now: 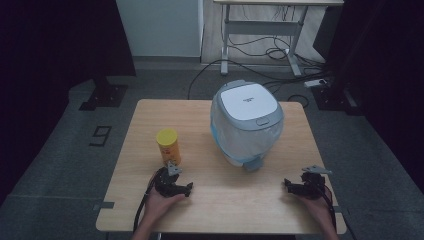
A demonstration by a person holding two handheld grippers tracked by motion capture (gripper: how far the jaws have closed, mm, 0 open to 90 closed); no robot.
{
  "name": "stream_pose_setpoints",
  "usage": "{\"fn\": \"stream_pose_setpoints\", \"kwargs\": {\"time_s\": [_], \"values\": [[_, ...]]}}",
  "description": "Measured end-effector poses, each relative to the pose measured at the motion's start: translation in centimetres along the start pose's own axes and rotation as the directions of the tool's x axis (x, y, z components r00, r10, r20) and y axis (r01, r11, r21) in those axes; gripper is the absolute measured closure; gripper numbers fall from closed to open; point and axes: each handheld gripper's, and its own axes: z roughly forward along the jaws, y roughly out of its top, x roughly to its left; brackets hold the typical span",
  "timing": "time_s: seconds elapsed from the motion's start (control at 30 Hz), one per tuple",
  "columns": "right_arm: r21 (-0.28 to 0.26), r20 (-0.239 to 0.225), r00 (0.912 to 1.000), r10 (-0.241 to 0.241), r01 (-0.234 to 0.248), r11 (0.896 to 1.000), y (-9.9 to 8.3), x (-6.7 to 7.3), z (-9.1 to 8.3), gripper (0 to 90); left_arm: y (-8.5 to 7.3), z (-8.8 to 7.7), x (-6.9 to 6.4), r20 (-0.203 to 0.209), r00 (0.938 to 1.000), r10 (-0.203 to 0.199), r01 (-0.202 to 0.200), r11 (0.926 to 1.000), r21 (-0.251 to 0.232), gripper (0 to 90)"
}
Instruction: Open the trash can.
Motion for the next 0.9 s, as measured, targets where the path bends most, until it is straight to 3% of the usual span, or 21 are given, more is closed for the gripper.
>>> {"fn": "stream_pose_setpoints", "kwargs": {"time_s": [0.6, 0.9], "values": [[-0.034, -0.001, 1.0, 0.001, -0.001, 0.999, -0.2, -0.2, -0.6, 24.4, 0.0, -0.1, 0.0, 0.0, 1.0, -0.001, 0.001, 1.0, 0.003, 8.7], [-0.126, -0.059, 0.998, -0.021, 0.013, 0.992, 0.3, -0.1, -2.3, 33.4, 0.0, -0.1, 0.1, 0.005, 1.0, 0.005, -0.005, 1.0, 0.0, 9.3]]}}
